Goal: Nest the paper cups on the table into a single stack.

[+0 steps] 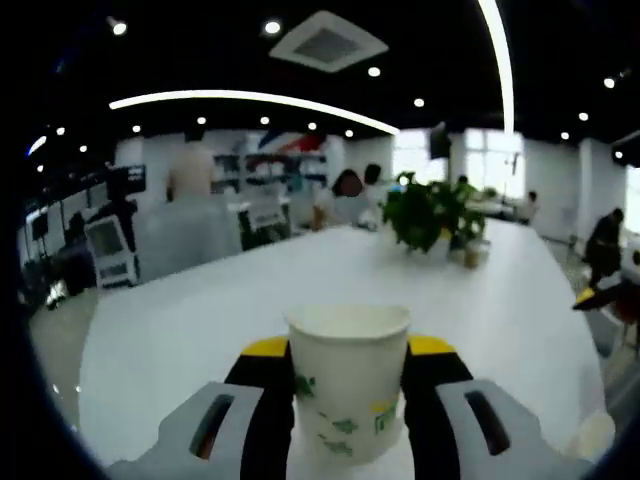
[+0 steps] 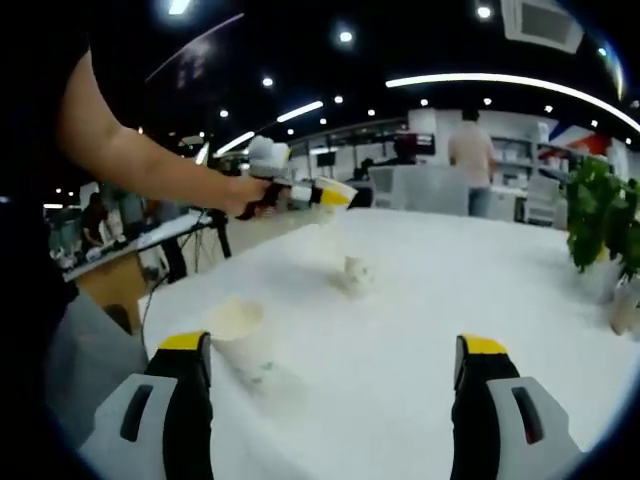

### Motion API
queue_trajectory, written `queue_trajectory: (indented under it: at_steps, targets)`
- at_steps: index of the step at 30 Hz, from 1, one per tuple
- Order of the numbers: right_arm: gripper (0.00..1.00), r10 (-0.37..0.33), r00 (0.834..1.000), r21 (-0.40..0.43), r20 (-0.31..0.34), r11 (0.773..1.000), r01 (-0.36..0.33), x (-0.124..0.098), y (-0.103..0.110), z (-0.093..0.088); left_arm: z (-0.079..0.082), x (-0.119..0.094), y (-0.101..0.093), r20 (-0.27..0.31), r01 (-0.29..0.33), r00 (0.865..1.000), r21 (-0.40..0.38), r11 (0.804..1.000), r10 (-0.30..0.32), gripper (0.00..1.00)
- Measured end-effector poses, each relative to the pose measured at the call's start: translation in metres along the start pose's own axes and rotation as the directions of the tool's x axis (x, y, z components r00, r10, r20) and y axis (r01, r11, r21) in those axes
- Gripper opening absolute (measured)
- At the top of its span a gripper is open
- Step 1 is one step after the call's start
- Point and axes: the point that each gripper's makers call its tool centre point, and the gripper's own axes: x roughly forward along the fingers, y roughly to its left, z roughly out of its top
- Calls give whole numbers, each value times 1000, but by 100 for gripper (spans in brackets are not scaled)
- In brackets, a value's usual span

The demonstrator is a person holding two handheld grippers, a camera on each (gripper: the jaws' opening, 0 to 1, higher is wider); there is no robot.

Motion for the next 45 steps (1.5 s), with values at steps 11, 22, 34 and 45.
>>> queue_trajectory:
  at_steps: [11, 22, 34, 45]
  targets:
    - [100, 5, 1000, -24, 10, 1000, -5, -6, 6, 7, 20, -3, -23, 46, 37, 998, 16, 999, -38, 40]
    - [100, 8, 1000, -34, 23, 999, -7, -12, 10, 12, 27, -22, -47, 78, 56, 995, 21, 998, -57, 40]
    - [100, 20, 999, -45, 35, 999, -18, -19, 20, 16, 32, -43, -77, 102, 65, 992, 42, 997, -69, 40]
    - [100, 27, 998, -49, 49, 998, -25, -25, 25, 17, 44, -62, -103, 144, 74, 986, 68, 995, -83, 41]
